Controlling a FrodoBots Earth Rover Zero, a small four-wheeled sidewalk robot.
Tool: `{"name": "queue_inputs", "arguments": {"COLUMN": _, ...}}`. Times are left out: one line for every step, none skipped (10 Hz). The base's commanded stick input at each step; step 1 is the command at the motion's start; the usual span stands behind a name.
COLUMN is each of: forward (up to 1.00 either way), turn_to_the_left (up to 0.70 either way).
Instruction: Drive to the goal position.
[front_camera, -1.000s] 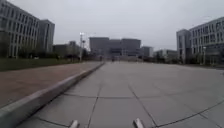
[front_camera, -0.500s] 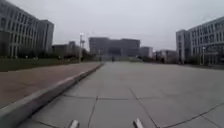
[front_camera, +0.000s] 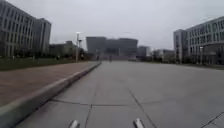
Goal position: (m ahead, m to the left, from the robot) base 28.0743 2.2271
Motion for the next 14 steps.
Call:
{"name": "queue_inputs", "arguments": {"forward": 0.7, "turn_to_the_left": -0.04}}
{"name": "queue_inputs", "arguments": {"forward": 0.7, "turn_to_the_left": -0.04}}
{"name": "queue_inputs", "arguments": {"forward": 0.7, "turn_to_the_left": -0.04}}
{"name": "queue_inputs", "arguments": {"forward": 0.7, "turn_to_the_left": -0.04}}
{"name": "queue_inputs", "arguments": {"forward": 0.7, "turn_to_the_left": -0.04}}
{"name": "queue_inputs", "arguments": {"forward": 0.7, "turn_to_the_left": -0.04}}
{"name": "queue_inputs", "arguments": {"forward": 0.7, "turn_to_the_left": -0.04}}
{"name": "queue_inputs", "arguments": {"forward": 0.7, "turn_to_the_left": -0.04}}
{"name": "queue_inputs", "arguments": {"forward": 0.7, "turn_to_the_left": -0.04}}
{"name": "queue_inputs", "arguments": {"forward": 0.7, "turn_to_the_left": -0.04}}
{"name": "queue_inputs", "arguments": {"forward": 0.7, "turn_to_the_left": -0.04}}
{"name": "queue_inputs", "arguments": {"forward": 0.7, "turn_to_the_left": -0.04}}
{"name": "queue_inputs", "arguments": {"forward": 0.7, "turn_to_the_left": -0.04}}
{"name": "queue_inputs", "arguments": {"forward": 0.7, "turn_to_the_left": -0.04}}
